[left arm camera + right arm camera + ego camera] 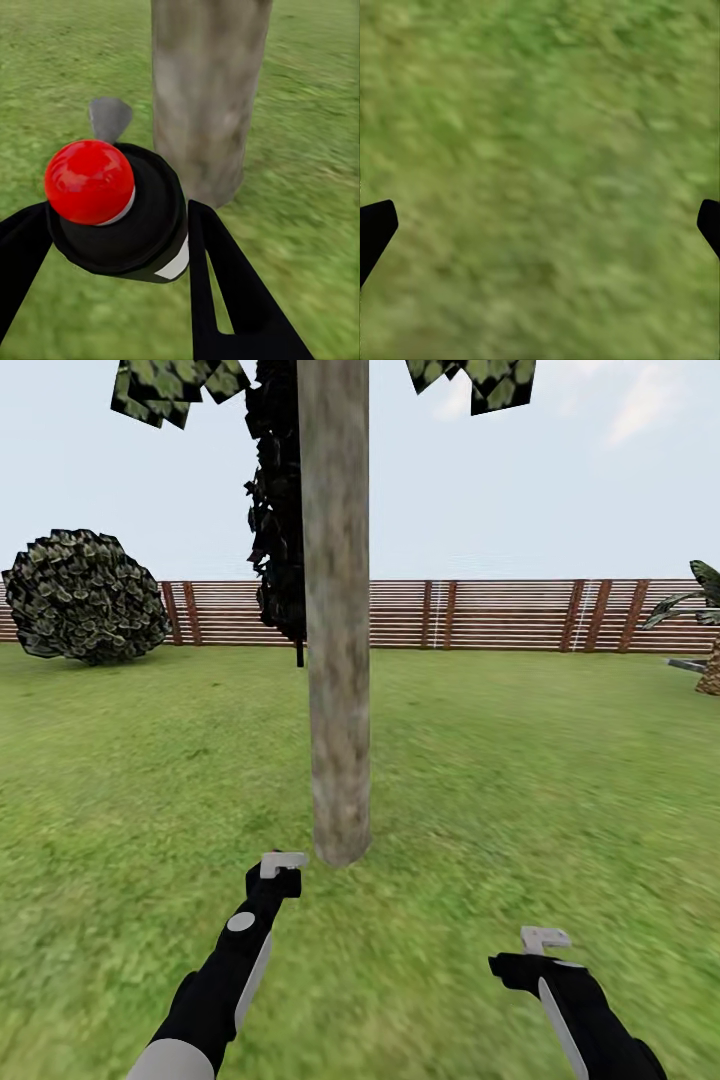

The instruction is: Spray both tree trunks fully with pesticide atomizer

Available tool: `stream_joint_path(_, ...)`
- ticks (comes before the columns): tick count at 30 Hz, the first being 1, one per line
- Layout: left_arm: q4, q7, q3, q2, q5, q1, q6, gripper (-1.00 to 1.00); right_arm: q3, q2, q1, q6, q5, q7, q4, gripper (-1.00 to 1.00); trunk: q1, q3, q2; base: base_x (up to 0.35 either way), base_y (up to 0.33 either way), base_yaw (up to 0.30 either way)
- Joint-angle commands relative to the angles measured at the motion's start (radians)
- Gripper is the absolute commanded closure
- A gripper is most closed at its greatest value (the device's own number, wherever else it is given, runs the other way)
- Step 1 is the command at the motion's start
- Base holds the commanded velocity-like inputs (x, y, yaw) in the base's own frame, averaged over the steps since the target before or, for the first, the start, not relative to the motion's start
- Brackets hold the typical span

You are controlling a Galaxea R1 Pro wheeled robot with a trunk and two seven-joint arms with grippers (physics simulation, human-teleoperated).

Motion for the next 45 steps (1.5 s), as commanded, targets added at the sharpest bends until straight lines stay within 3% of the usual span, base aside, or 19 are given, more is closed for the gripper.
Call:
stream_joint_path(1,0.0,0.0,-0.001,0.0,0.0,0.0,0.0,1.0,-0.001,-0.001,0.0,0.0,-0.002,0.0,-0.001,-1.0,0.0,0.0,0.0,0.019,0.0,0.0)
stream_joint_path(7,-0.008,0.0,0.002,0.0,0.0,-0.023,0.006,1.0,-0.001,-0.001,0.0,0.001,-0.004,0.002,-0.001,-1.0,0.0,0.0,0.0,0.006,0.0,0.0)
stream_joint_path(8,-0.015,-0.003,0.002,0.0,0.0,-0.105,0.091,1.0,0.001,-0.001,0.0,0.001,-0.003,0.002,-0.002,-1.0,0.0,0.0,0.0,0.0,0.0,0.0)
stream_joint_path(10,-0.017,-0.017,0.002,-0.001,0.001,-0.178,0.204,1.0,0.002,-0.002,0.0,0.001,0.0,0.002,-0.002,-1.0,0.0,0.0,0.0,0.0,0.0,0.0)
stream_joint_path(12,-0.018,-0.032,0.002,-0.001,0.001,-0.22,0.259,1.0,0.002,-0.002,0.0,0.001,0.003,0.002,-0.002,-1.0,0.0,0.0,0.0,0.0,0.0,0.0)
stream_joint_path(15,-0.017,-0.044,0.002,0.0,0.001,-0.277,0.3,1.0,0.001,-0.012,0.0,0.001,0.003,0.002,-0.002,-1.0,0.0,0.0,0.0,0.0,0.0,0.0)
stream_joint_path(19,-0.018,-0.048,0.001,0.0,-0.001,-0.334,0.317,1.0,0.001,-0.063,0.0,0.001,0.0,0.002,-0.002,-1.0,0.0,0.0,0.0,0.0,0.0,0.0)
stream_joint_path(25,-0.016,-0.054,0.0,0.001,0.0,-0.345,0.32,1.0,0.002,-0.085,0.0,0.001,0.001,0.002,-0.002,-1.0,0.0,0.0,0.0,0.0,0.0,0.0)
stream_joint_path(31,-0.017,-0.111,-0.002,0.0,0.0,-0.346,0.321,1.0,0.003,-0.087,0.0,0.001,0.005,0.002,-0.002,-1.0,0.0,0.0,0.0,0.082,0.0,0.0)
stream_joint_path(39,-0.017,-0.119,-0.002,0.0,0.0,-0.346,0.321,1.0,0.003,-0.086,0.0,0.0,0.006,0.001,-0.001,-1.0,0.0,0.0,0.0,0.31,0.0,0.0)
stream_joint_path(43,0.007,-0.12,0.004,0.023,0.001,-0.324,0.318,1.0,-0.019,-0.086,0.002,-0.001,0.003,0.001,-0.006,-1.0,0.0,0.0,0.0,0.0,0.0,0.0)
stream_joint_path(45,0.018,-0.12,0.004,0.018,0.001,-0.312,0.33,1.0,-0.016,-0.086,0.002,-0.001,0.004,0.001,-0.007,-1.0,0.0,0.0,0.0,0.0,0.0,0.0)
